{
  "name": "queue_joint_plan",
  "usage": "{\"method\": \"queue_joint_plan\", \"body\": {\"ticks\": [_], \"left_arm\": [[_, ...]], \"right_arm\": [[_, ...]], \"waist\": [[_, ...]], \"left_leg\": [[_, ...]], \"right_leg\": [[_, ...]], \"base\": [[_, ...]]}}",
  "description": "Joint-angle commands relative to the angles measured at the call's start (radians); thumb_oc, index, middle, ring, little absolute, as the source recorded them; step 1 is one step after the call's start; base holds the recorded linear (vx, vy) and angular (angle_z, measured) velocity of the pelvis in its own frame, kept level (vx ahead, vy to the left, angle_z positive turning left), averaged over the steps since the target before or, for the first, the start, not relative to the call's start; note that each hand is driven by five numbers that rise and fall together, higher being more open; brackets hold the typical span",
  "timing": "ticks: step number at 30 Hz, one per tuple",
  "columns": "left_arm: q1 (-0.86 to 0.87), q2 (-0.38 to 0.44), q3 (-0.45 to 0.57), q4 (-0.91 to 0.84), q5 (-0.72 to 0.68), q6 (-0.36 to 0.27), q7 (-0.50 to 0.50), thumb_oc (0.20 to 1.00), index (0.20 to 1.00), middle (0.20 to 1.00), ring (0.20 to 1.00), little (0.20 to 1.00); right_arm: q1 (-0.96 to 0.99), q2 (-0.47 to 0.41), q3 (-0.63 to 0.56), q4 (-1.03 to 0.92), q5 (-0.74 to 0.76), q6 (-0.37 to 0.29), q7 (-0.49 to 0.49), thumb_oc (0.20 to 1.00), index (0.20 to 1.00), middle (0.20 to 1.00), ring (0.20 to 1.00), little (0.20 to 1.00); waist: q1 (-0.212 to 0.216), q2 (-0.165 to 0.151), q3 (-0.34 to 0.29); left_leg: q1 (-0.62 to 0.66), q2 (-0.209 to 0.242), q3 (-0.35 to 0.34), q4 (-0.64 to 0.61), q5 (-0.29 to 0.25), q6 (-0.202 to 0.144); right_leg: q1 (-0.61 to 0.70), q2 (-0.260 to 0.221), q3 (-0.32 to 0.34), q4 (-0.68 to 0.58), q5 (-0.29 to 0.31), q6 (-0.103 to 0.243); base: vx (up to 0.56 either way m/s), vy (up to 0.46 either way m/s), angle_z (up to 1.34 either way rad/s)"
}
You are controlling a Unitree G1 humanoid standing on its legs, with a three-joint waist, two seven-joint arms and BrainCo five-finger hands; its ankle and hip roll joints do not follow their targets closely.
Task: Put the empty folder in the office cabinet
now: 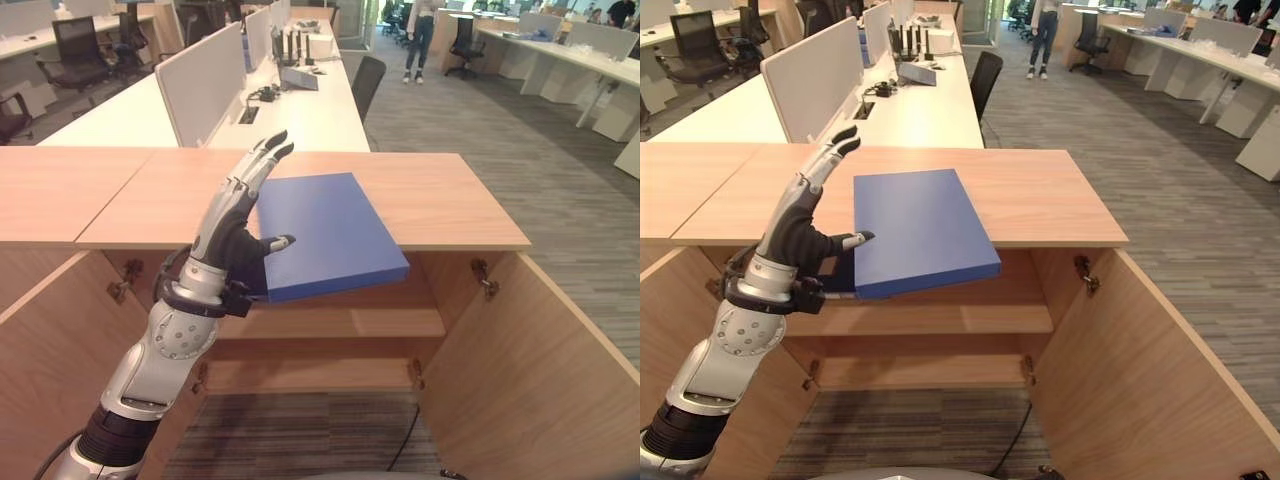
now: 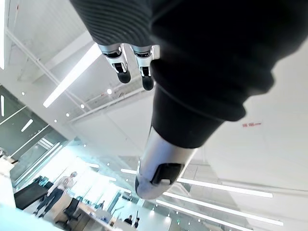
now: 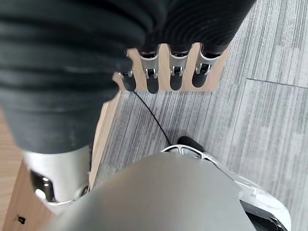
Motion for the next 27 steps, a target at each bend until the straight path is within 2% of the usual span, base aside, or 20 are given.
{"method": "queue_joint_plan", "body": {"ticks": [1, 9, 14, 17, 27], "left_arm": [[-0.141, 0.0, -0.043, 0.007, 0.032, -0.014, 0.01, 1.0, 1.0, 1.0, 1.0, 1.0], [-0.234, -0.045, -0.155, 0.062, 0.029, -0.007, -0.022, 1.0, 1.0, 1.0, 1.0, 1.0], [-0.231, -0.059, -0.189, 0.065, -0.007, -0.009, -0.054, 1.0, 1.0, 1.0, 1.0, 1.0], [-0.195, -0.054, -0.196, 0.022, -0.057, -0.019, -0.091, 1.0, 1.0, 1.0, 1.0, 1.0], [-0.155, -0.035, -0.185, -0.014, -0.06, -0.019, -0.101, 1.0, 1.0, 1.0, 1.0, 1.0]], "right_arm": [[-0.074, 0.031, 0.038, 0.034, -0.002, -0.006, -0.012, 1.0, 1.0, 1.0, 1.0, 1.0], [-0.088, 0.029, 0.053, 0.037, -0.001, -0.005, -0.017, 1.0, 1.0, 1.0, 1.0, 1.0], [-0.092, 0.029, 0.052, 0.044, -0.001, -0.005, -0.02, 1.0, 1.0, 1.0, 1.0, 1.0], [-0.094, 0.031, 0.046, 0.05, 0.004, -0.005, -0.019, 1.0, 1.0, 1.0, 1.0, 1.0], [-0.094, 0.034, 0.051, 0.053, 0.001, -0.007, -0.018, 1.0, 1.0, 1.0, 1.0, 1.0]], "waist": [[-0.001, -0.025, 0.027], [-0.02, -0.023, 0.028], [-0.022, -0.021, 0.03], [-0.021, -0.02, 0.031], [-0.013, -0.02, 0.036]], "left_leg": [[0.037, -0.021, 0.01, 0.003, -0.108, 0.006], [0.041, -0.019, 0.019, 0.003, -0.11, 0.009], [0.043, -0.019, 0.021, 0.003, -0.112, 0.01], [0.044, -0.019, 0.022, 0.003, -0.113, 0.01], [0.044, -0.02, 0.018, 0.003, -0.113, 0.009]], "right_leg": [[0.021, 0.047, 0.01, 0.008, -0.052, 0.028], [0.018, 0.05, 0.022, 0.008, -0.049, 0.027], [0.017, 0.051, 0.025, 0.008, -0.049, 0.027], [0.016, 0.052, 0.028, 0.008, -0.049, 0.027], [0.018, 0.054, 0.024, 0.008, -0.051, 0.027]], "base": [[0.0, 0.0, 0.0], [0.0, -0.006, -0.05], [0.0, -0.002, -0.04], [0.0, 0.0, 0.0], [0.0, 0.0, 0.0]]}}
